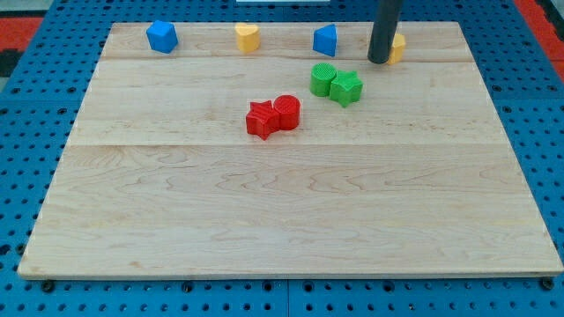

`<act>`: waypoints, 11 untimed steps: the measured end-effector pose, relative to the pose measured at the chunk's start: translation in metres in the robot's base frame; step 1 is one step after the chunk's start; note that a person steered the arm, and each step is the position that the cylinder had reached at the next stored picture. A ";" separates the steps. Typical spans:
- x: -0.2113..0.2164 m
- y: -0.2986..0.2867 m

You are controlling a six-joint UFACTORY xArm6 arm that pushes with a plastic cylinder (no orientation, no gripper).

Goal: Push the green circle into the red blocks

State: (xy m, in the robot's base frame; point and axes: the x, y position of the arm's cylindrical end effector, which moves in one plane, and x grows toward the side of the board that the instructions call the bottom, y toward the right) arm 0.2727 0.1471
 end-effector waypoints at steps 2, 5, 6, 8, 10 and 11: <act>-0.013 -0.003; 0.021 -0.054; 0.041 -0.086; 0.047 -0.114; 0.073 -0.133; 0.087 -0.133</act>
